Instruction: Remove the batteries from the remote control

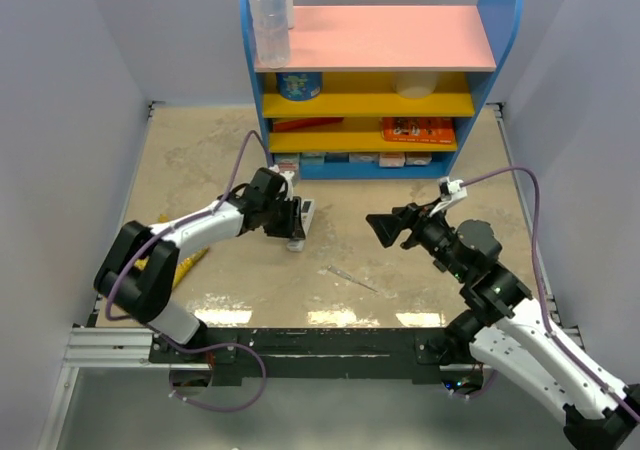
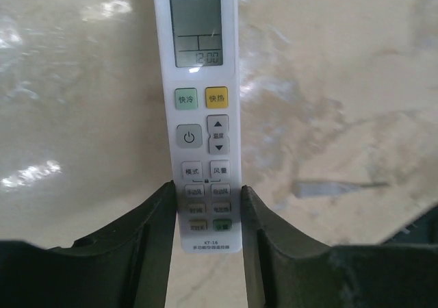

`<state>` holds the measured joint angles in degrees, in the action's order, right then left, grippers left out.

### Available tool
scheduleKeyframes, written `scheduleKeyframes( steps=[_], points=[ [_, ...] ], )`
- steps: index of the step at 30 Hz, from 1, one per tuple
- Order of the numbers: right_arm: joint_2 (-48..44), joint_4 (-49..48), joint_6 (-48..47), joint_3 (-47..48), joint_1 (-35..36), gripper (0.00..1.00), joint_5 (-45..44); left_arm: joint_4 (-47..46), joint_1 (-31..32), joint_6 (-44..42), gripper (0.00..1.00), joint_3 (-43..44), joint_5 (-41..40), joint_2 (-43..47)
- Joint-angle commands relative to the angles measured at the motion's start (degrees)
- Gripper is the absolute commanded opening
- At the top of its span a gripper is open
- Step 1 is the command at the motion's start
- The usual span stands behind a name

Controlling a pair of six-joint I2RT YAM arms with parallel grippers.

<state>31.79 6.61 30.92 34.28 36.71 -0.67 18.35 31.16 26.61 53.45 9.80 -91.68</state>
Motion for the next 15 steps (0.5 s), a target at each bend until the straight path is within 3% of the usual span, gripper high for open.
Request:
scheduleKeyframes(
  steps=[1, 6, 13, 15],
  points=[
    [4.32, -18.44, 4.06, -2.81, 0.12, 0.88, 3.47, -10.25, 0.04, 6.68, 0.00, -4.13, 14.53, 10.97],
    [10.12, -27.96, 11.25, -5.89, 0.03, 0.88, 7.41, -16.84, 0.04, 10.91, 0.00, -8.71, 23.31, 18.19],
    [19.88, -46.30, 21.37, -11.06, 0.12, 0.87, 13.76, -38.54, 0.13, 21.64, 0.00, -19.16, 33.26, 25.67],
    [21.90, -49.84, 23.39, -12.48, 0.12, 0.82, 13.85, -38.91, 0.13, 21.29, 0.00, -19.52, 33.70, 26.72]
  ],
)
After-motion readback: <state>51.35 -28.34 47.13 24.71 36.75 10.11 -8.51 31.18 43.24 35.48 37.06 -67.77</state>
